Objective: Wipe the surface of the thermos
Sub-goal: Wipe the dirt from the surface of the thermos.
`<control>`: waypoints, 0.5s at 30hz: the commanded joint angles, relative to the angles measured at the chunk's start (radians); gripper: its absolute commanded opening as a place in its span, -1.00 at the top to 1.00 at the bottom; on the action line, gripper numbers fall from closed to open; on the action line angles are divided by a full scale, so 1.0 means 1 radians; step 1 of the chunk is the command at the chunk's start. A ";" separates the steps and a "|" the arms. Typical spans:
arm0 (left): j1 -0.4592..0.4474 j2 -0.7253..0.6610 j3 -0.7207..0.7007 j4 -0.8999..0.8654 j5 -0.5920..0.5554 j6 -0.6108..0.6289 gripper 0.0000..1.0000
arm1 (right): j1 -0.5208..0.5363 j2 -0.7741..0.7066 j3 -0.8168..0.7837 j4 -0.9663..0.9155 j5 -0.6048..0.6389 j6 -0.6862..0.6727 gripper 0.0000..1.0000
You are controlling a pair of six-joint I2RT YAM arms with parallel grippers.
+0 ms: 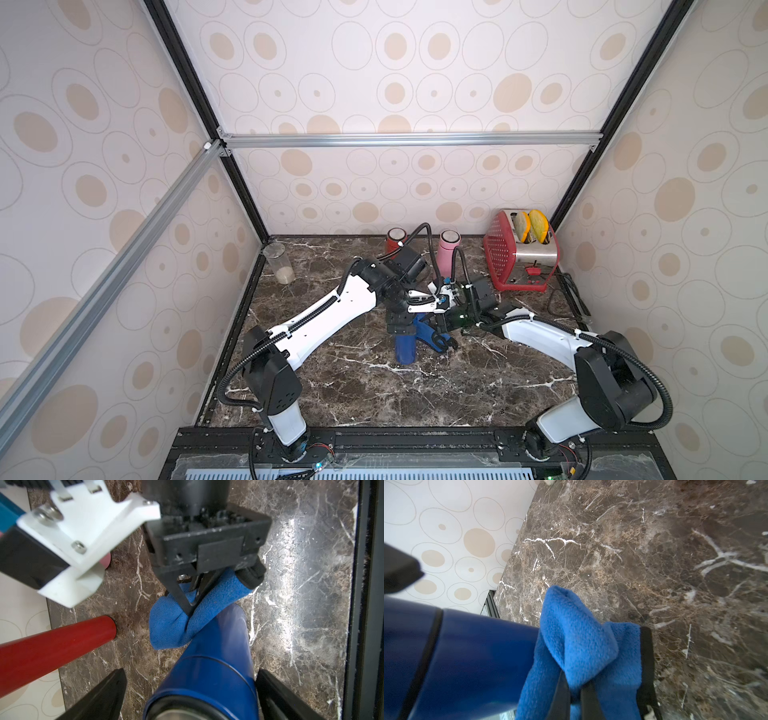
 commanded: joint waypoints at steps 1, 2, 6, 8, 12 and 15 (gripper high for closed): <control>-0.001 -0.028 0.002 0.002 0.029 -0.015 -0.98 | -0.008 -0.040 -0.002 -0.020 0.002 -0.024 1.00; -0.002 -0.030 0.001 0.002 0.031 -0.017 -0.99 | -0.010 -0.045 -0.005 -0.022 0.002 -0.025 1.00; -0.001 -0.052 -0.002 0.004 0.050 -0.017 -0.98 | -0.019 -0.064 -0.014 -0.033 0.015 -0.029 1.00; -0.001 -0.069 -0.005 0.005 0.065 -0.019 -0.98 | -0.027 -0.075 -0.020 -0.034 0.019 -0.027 1.00; -0.002 -0.101 -0.015 0.011 0.087 -0.027 -0.98 | -0.040 -0.094 -0.027 -0.049 0.025 -0.033 1.00; -0.002 -0.121 -0.027 0.015 0.094 -0.032 -0.98 | -0.048 -0.109 -0.033 -0.054 0.029 -0.033 1.00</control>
